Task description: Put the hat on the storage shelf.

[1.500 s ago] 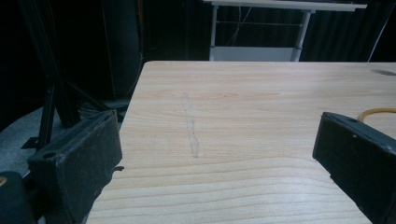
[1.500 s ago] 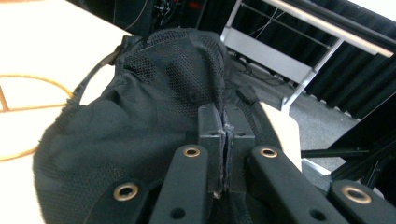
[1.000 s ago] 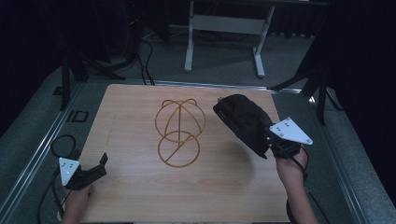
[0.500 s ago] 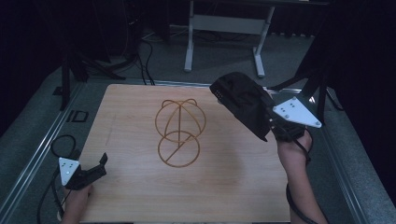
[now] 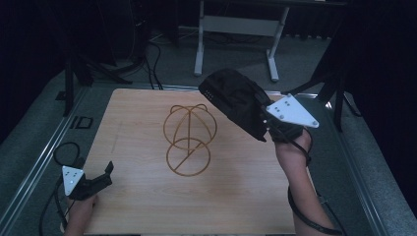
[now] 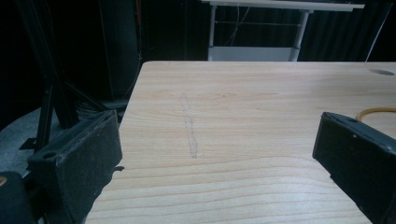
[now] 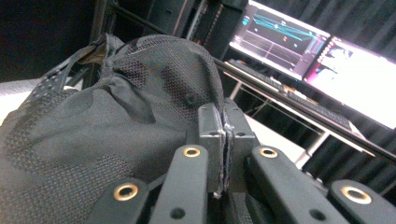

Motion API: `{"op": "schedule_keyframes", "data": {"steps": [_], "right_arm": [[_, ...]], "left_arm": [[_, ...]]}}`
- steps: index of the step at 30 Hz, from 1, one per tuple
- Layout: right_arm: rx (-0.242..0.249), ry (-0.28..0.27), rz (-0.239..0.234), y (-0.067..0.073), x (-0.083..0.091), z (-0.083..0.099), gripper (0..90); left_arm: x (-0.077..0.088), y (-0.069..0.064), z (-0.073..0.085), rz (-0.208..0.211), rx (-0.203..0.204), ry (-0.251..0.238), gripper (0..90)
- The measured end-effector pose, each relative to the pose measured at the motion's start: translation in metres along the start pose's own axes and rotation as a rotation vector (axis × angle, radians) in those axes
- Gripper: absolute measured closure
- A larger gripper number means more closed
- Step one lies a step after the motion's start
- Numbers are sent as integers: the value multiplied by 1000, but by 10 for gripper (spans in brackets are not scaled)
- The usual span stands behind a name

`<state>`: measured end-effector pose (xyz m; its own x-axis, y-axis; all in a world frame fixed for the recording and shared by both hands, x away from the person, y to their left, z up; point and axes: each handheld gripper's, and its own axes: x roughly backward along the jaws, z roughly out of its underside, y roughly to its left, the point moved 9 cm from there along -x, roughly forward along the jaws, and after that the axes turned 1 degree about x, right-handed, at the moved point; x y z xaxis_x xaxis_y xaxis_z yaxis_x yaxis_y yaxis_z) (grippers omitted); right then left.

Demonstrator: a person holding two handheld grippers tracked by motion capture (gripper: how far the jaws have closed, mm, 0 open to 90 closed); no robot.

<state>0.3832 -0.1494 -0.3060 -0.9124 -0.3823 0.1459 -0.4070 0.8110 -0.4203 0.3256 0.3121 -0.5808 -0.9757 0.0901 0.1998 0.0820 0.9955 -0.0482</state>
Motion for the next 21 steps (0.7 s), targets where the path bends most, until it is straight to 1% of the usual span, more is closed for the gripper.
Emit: {"op": "schedule_keyframes", "data": {"steps": [1, 2, 3, 4, 7, 8, 12, 14, 15, 16, 18, 19, 20, 21], "right_arm": [[2, -4, -5, 3, -1, -2, 880], [2, -4, -5, 3, -1, -2, 880], [10, -16, -14, 9, -3, -8, 880], [10, -16, -14, 9, -3, -8, 880], [25, -30, -36, 22, -7, -17, 880], [25, -30, -36, 22, -7, -17, 880], [48, -43, -57, 36, -13, -28, 880], [49, -45, -63, 39, -15, -29, 880], [53, -51, -69, 44, -17, -33, 879], [53, -51, -69, 44, -17, -33, 879], [63, -55, -81, 50, -20, -37, 880], [63, -55, -81, 50, -20, -37, 880], [77, -59, -95, 59, -23, -40, 880], [77, -59, -95, 59, -23, -40, 880]], "left_arm": [[0, 0, 0, 1, 1, 0, 17], [0, 0, 0, 1, 1, 0, 17], [0, 0, 0, 2, 0, 0, 17], [0, 0, 0, 2, 0, 0, 17], [0, 0, 0, 3, 0, 0, 17], [0, 0, 0, 3, 0, 0, 17], [0, 0, 0, 4, 0, 0, 17], [0, 0, 0, 5, 1, -1, 17], [0, 0, 0, 5, 0, -1, 17], [0, 0, 0, 5, 0, -1, 17], [0, 0, 0, 6, 0, 0, 16], [0, 0, 0, 6, 0, 0, 17], [0, 0, 0, 7, 0, -1, 16], [0, 0, 0, 7, 0, -1, 17]]}}
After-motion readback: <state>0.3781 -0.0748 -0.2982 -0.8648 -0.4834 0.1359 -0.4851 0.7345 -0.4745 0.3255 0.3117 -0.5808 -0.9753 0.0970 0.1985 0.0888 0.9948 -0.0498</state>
